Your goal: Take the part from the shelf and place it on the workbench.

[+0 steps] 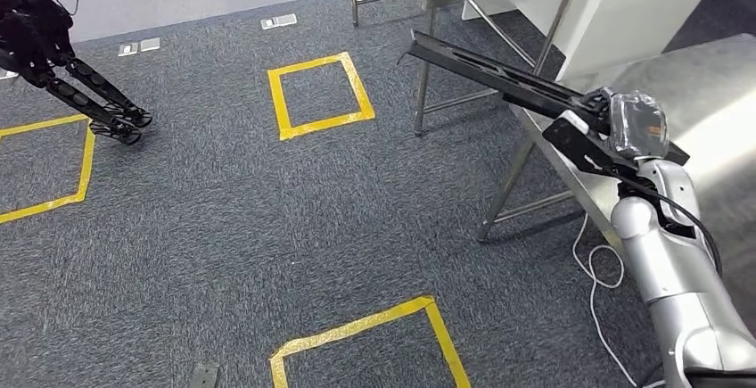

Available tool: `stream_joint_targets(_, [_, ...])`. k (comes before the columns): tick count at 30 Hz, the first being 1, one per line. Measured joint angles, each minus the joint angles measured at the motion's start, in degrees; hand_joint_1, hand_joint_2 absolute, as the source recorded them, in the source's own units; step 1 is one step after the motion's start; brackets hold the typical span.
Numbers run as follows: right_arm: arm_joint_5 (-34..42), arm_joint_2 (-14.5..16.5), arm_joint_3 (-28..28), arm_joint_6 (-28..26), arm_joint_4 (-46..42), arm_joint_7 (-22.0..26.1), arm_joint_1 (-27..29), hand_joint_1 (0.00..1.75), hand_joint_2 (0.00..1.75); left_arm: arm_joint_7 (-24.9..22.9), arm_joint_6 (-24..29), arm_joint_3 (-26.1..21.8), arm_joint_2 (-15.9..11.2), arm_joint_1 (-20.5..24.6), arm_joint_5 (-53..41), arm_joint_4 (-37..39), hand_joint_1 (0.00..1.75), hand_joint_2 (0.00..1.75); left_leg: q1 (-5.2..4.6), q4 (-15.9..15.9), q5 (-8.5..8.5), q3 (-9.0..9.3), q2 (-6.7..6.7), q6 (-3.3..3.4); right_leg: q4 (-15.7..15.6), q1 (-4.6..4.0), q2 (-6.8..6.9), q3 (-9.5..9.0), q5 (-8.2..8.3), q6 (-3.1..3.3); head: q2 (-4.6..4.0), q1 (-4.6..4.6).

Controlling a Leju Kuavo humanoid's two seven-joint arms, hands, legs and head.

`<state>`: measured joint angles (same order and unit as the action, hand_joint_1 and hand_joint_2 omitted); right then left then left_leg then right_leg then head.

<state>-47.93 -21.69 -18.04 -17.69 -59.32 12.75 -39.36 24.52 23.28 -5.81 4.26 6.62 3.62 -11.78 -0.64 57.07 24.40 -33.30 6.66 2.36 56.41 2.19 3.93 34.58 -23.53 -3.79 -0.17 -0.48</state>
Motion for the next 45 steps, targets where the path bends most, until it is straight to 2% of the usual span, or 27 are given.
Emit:
stream_joint_targets(2, [0.0, 0.0, 0.1, 0.1, 0.1, 0.1, 0.0, 1.75, 1.75, 0.0, 0.1, 0.0, 0.0, 0.0, 0.0, 0.0, 0.0, 1.75, 0.31, 0.5, 0.34, -0.03, 0.96, -0.47, 0.2, 0.13, -1.64, 0.31, 0.18, 0.96, 0.0, -0.27])
stream_joint_targets(3, [0.0, 0.0, 0.2, 0.1, 0.2, 0.2, 0.0, 1.75, 1.75, 0.0, 0.1, 0.0, 0.0, 0.0, 0.0, 0.0, 0.0, 1.75, 0.69, 1.2, 0.99, -0.21, 0.3, -0.75, 0.2, 0.13, -2.37, 0.42, 0.3, 1.34, 0.0, -0.33])
stream_joint_targets(4, [0.0, 0.0, 0.3, 0.1, 0.2, 0.2, -0.1, 1.75, 1.75, 0.0, 0.1, 0.0, 0.0, 0.0, 0.0, 0.0, 0.0, 1.75, 1.04, 2.9, 2.31, -0.81, -1.09, -1.03, 0.2, 0.16, -3.06, 0.49, 0.43, 1.73, 0.0, -0.36])
stream_joint_targets(6, [0.0, 0.2, 0.4, 0.1, 0.3, 0.3, -0.4, 1.75, 1.75, 0.0, 0.2, 0.0, 0.1, -0.1, 0.0, 0.0, 0.0, 1.75, 1.45, 9.7, 6.52, -3.49, -4.79, -1.43, 0.2, 0.0, -4.42, 0.58, 0.68, 2.25, 0.0, -0.47])
stream_joint_targets(8, [0.0, 0.5, 0.4, 0.2, 0.5, 0.5, -0.5, 1.75, 1.75, 0.0, 0.2, 0.0, 0.1, -0.3, 0.1, 0.0, 0.0, 1.75, 1.4, 16.7, 9.45, -6.63, -6.29, -1.29, 0.2, -0.42, -5.96, 0.67, 0.85, 2.52, 0.0, -0.48])
stream_joint_targets(9, [0.0, 0.6, 0.3, 0.3, 0.6, 0.6, -0.5, 1.75, 1.75, 0.0, 0.2, 0.0, 0.1, -0.4, 0.1, 0.0, 0.0, 1.75, 1.32, 17.7, 9.29, -7.17, -6.55, -0.99, 0.2, -0.66, -6.78, 0.69, 0.94, 2.64, 0.0, -0.46])
stream_joint_targets(11, [0.0, 0.8, 0.3, 0.3, 0.7, 0.6, -0.6, 1.75, 1.75, 0.0, 0.2, 0.0, 0.1, -0.4, 0.1, 0.0, 0.0, 1.75, 1.06, 13.3, 6.03, -5.13, -7.53, 0.01, 0.2, -0.98, -8.38, 0.72, 1.1, 2.83, 0.0, -0.44])
stream_joint_targets(13, [0.0, 0.9, 0.3, 0.3, 0.8, 0.6, -0.8, 1.75, 1.75, 0.1, 0.2, 0.0, 0.0, -0.4, 0.1, 0.0, 0.0, 1.75, 0.84, 5.6, 2.59, -1.42, -10.44, 1.05, 0.2, -1.06, -9.79, 0.81, 1.34, 2.77, 0.0, -0.39])
stream_joint_targets(15, [-0.1, 1.1, 0.3, 0.3, 0.9, 0.6, -0.9, 1.75, 1.75, 0.2, 0.2, 0.0, 0.0, -0.4, 0.2, 0.0, 0.0, 1.75, 0.57, 2.2, 1.58, 0.29, -12.03, 1.51, 0.1, -0.85, -11.12, 1.11, 1.7, 2.32, 0.0, -0.47])
stream_joint_targets(17, [-0.1, 1.1, 0.3, 0.3, 1.0, 0.7, -0.9, 1.75, 1.75, 0.3, 0.2, -0.1, 0.0, -0.4, 0.2, 0.0, 0.0, 1.75, 0.42, 1.5, 1.15, 0.54, -10.7, 1.72, 0.0, -0.75, -12.13, 1.54, 2.12, 1.63, 0.0, -0.6])
stream_joint_targets(19, [-0.1, 0.7, 0.4, 0.3, 1.1, 0.7, -1.0, 1.75, 1.75, 0.3, 0.2, -0.1, 0.1, -0.3, 0.2, -0.1, 0.0, 1.75, 0.48, 0.1, 0.21, 0.78, -9.13, 2.0, 1.5, -1.05, -9.7, 2.87, 1.26, 1.54, 0.0, -0.43])
stream_joint_targets(21, [-0.1, 0.6, 0.4, 0.3, 1.2, 0.7, -1.4, 1.75, 1.75, 0.4, 0.2, -0.2, 0.2, -0.4, 0.2, -0.1, 0.0, 1.75, 0.37, -0.6, -0.42, 0.61, -7.54, 2.14, 7.5, -1.14, -5.85, 5.97, -1.83, 2.01, 0.0, -0.15])
stream_joint_targets(23, [-0.1, 0.7, 0.3, 0.3, 1.4, 0.7, -1.5, 1.75, 1.75, 0.4, 0.2, -0.2, 0.2, -0.5, 0.3, -0.1, 0.0, 1.75, 0.25, -0.6, -0.57, 0.14, -5.89, 2.15, 14.9, -0.9, -4.65, 9.14, -4.8, 1.89, 0.0, -0.03])
stream_joint_targets(24, [-0.2, 0.8, 0.3, 0.4, 1.5, 0.7, -1.4, 1.75, 1.75, 0.4, 0.2, -0.2, 0.3, -0.5, 0.3, -0.1, 0.0, 1.75, 0.25, -0.6, -0.62, -0.04, -5.04, 2.09, 16.4, -0.79, -4.5, 9.53, -5.27, 1.49, 0.0, -0.03])
stream_joint_targets(25, [-0.2, 0.8, 0.3, 0.4, 1.7, 0.7, -1.4, 1.75, 1.75, 0.4, 0.2, -0.2, 0.3, -0.5, 0.3, -0.1, 0.0, 1.75, 0.26, -0.5, -0.66, -0.14, -4.22, 2.02, 15.6, -0.69, -4.24, 8.66, -4.87, 0.93, 0.0, 0.01])
stream_joint_targets(26, [-0.3, 0.8, 0.3, 0.5, 1.8, 0.7, -1.5, 1.75, 1.75, 0.4, 0.2, -0.2, 0.4, -0.5, 0.3, -0.1, 0.0, 1.75, 0.27, -0.5, -0.66, -0.19, -3.39, 1.92, 12.3, -0.6, -3.6, 6.56, -3.76, 0.31, 0.0, 0.04])
stream_joint_targets(28, [-0.3, 0.9, 0.3, 0.5, 1.9, 0.7, -1.9, 1.75, 1.75, 0.4, 0.2, -0.3, 0.5, -0.5, 0.3, -0.1, 0.0, 1.75, 0.04, -0.2, -0.49, -0.27, -1.9, 1.5, 3.8, -0.78, -0.59, 1.46, -1.46, -0.24, 0.0, 0.15])
stream_joint_targets(30, [-0.4, 1.0, 0.3, 0.6, 2.1, 0.7, -2.3, 1.75, 1.75, 0.4, 0.2, -0.3, 0.5, -0.4, 0.3, -0.1, 0.0, 1.75, -0.37, 0.1, -0.31, -0.32, -0.64, 0.93, -0.3, -1.29, 0.84, -0.77, -0.43, 0.42, 0.0, 0.12])
stream_joint_targets(31, [-0.4, 1.0, 0.3, 0.6, 2.2, 0.7, -2.3, 1.75, 1.75, 0.4, 0.2, -0.3, 0.5, -0.4, 0.3, -0.1, 0.0, 1.75, -0.48, 0.2, -0.26, -0.33, -0.01, 0.73, -0.4, -1.52, 0.17, -0.79, -0.25, 0.85, 0.0, 0.08])
stream_joint_targets(33, [-0.5, 1.0, 0.3, 0.6, 2.4, 0.7, -2.4, 1.75, 1.75, 0.4, 0.2, -0.3, 0.5, -0.4, 0.3, -0.1, 0.0, 1.75, -0.25, 0.6, 0.26, -0.41, 0.42, 0.28, -0.6, -0.9, -1.4, -0.65, 0.11, 1.55, 0.0, 0.02])
stream_joint_targets(35, [-0.6, 1.0, 0.3, 0.6, 2.4, 0.7, -2.5, 1.75, 1.75, 0.5, 0.2, -0.3, 0.5, -0.4, 0.3, -0.2, 0.0, 1.75, 0.38, 4.2, 2.91, -1.68, -2.31, -0.37, -0.7, -0.26, -2.67, -0.62, 0.45, 2.53, 0.0, -0.02])
stream_joint_targets(37, [-0.6, 1.3, 0.2, 0.6, 2.5, 0.8, -2.7, 1.75, 1.75, 0.5, 0.2, -0.3, 0.5, -0.5, 0.3, -0.2, 0.0, 1.75, 0.91, 11.9, 7.21, -4.72, -5.69, -0.95, -0.7, -0.28, -3.96, -0.52, 0.67, 3.23, 0.0, -0.08])
stream_joint_targets(39, [-0.7, 1.7, 0.1, 0.6, 2.7, 0.9, -2.7, 1.75, 1.75, 0.5, 0.2, -0.3, 0.5, -0.5, 0.3, -0.2, 0.0, 1.75, 1.18, 17.8, 9.23, -7.23, -6.63, -1.26, -0.6, -0.38, -5.54, -0.47, 0.77, 3.34, 0.0, -0.08])
stream_joint_targets(40, [-0.7, 1.7, 0.1, 0.6, 2.9, 0.9, -2.7, 1.75, 1.75, 0.5, 0.2, -0.3, 0.5, -0.5, 0.3, -0.2, 0.0, 1.75, 1.31, 17.8, 8.55, -7.15, -6.73, -1.3, -0.6, -0.39, -6.34, -0.49, 0.79, 3.33, 0.0, -0.07])
stream_joint_targets(42, [-0.7, 1.8, 0.0, 0.5, 3.1, 1.0, -2.8, 1.75, 1.75, 0.5, 0.2, -0.3, 0.5, -0.5, 0.3, -0.2, 0.0, 1.75, 1.74, 11.7, 4.59, -4.16, -7.63, -1.26, -0.3, -0.29, -7.93, -0.51, 0.79, 3.28, 0.0, -0.07])
stream_joint_targets(44, [-0.7, 1.9, -0.1, 0.5, 3.2, 1.1, -3.1, 1.75, 1.75, 0.5, 0.2, -0.3, 0.5, -0.5, 0.3, -0.2, 0.0, 1.75, 2.19, 4.6, 1.69, -0.87, -10.25, -1.28, 0.0, -0.4, -9.4, -0.15, 0.95, 2.96, 0.0, -0.03])
stream_joint_targets(45, [-0.7, 2.0, -0.1, 0.4, 3.3, 1.1, -3.3, 1.75, 1.75, 0.5, 0.2, -0.4, 0.5, -0.5, 0.3, -0.2, 0.0, 1.75, 2.23, 2.8, 1.24, -0.12, -11.12, -1.29, 0.1, -0.43, -10.09, 0.22, 1.16, 2.62, 0.0, -0.05])
